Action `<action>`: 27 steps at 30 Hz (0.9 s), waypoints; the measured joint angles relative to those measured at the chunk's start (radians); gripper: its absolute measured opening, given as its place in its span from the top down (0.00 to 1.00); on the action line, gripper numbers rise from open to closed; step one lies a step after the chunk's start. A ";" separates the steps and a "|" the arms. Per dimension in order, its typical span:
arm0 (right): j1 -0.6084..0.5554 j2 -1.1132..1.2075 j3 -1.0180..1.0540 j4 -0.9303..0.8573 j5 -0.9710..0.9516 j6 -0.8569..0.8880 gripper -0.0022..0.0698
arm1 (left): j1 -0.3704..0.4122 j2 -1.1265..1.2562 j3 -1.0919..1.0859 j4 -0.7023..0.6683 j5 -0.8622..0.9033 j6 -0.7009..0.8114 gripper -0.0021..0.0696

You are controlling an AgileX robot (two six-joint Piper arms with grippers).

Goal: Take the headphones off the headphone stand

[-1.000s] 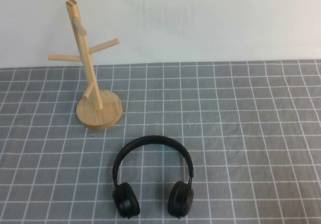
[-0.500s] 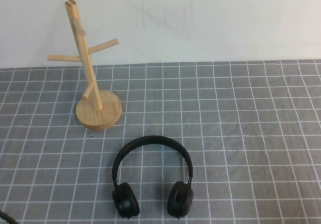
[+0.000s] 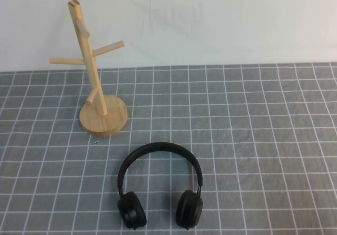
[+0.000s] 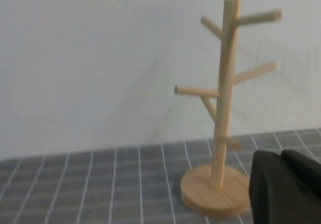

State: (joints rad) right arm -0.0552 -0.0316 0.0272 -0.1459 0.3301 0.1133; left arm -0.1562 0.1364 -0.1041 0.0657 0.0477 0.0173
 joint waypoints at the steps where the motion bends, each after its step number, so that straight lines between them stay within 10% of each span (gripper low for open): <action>1: 0.000 0.000 0.000 0.000 0.000 0.000 0.98 | 0.000 -0.017 0.035 0.000 0.000 -0.023 0.98; 10: 0.000 0.000 0.000 0.000 0.000 0.000 0.98 | 0.000 -0.124 0.129 -0.021 0.297 -0.177 0.97; 27: 0.000 0.000 0.000 0.000 0.000 0.000 0.98 | 0.000 -0.129 0.127 -0.030 0.317 -0.198 0.98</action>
State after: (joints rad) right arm -0.0552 -0.0316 0.0272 -0.1459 0.3301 0.1133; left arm -0.1562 0.0072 0.0228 0.0361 0.3650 -0.1807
